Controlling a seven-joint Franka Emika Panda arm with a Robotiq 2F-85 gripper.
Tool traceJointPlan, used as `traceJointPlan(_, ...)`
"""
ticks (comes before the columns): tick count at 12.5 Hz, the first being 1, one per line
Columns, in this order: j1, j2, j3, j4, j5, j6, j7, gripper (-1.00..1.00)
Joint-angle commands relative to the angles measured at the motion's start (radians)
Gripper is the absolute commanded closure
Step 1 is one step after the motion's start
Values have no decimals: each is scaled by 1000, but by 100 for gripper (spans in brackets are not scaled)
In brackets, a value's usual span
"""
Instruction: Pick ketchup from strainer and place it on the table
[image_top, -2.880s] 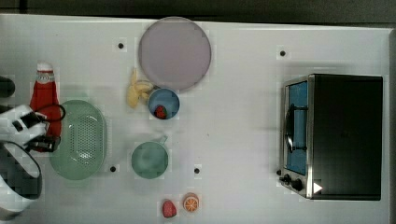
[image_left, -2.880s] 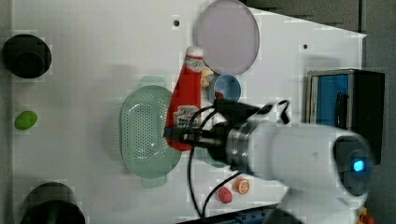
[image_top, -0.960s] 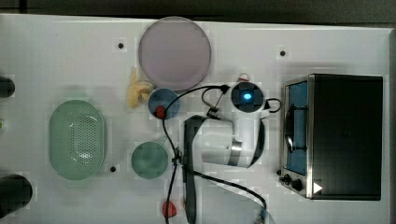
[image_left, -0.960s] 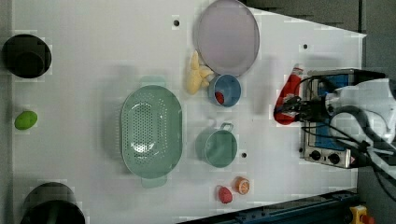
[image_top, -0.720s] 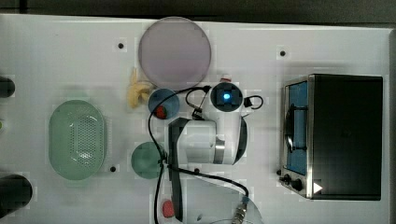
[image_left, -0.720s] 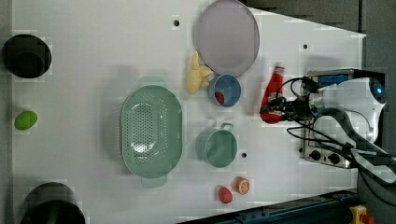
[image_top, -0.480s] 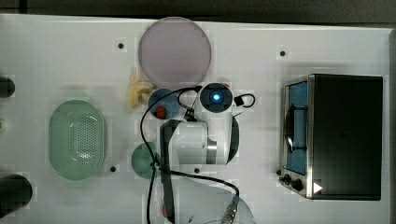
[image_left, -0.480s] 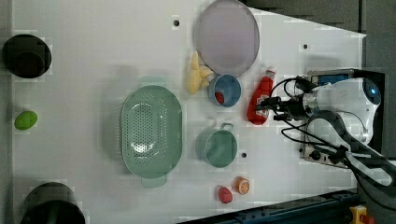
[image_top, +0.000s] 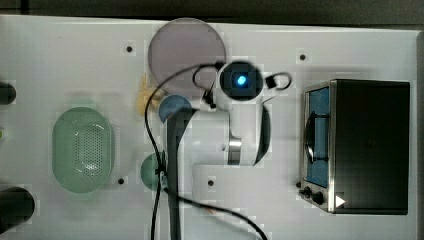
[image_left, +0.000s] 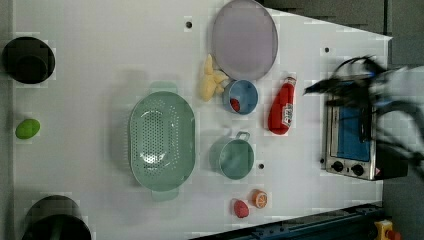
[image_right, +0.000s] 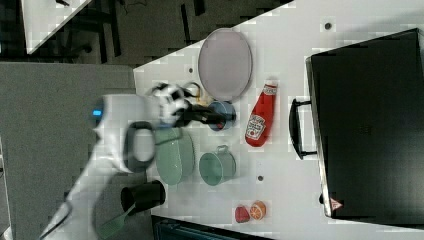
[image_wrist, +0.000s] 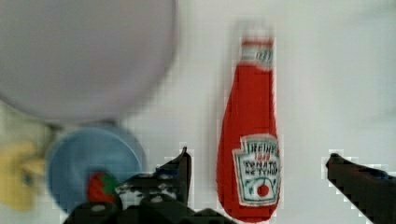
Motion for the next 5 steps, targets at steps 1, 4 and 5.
traceJointPlan(1,-20,-53,-6,217,6,-158,219,-100)
traceJointPlan(4,-20,-53,-1,380,6,-394,296,-100)
traceJointPlan(5,-19,-54,2,425,6,-461,296,-100)
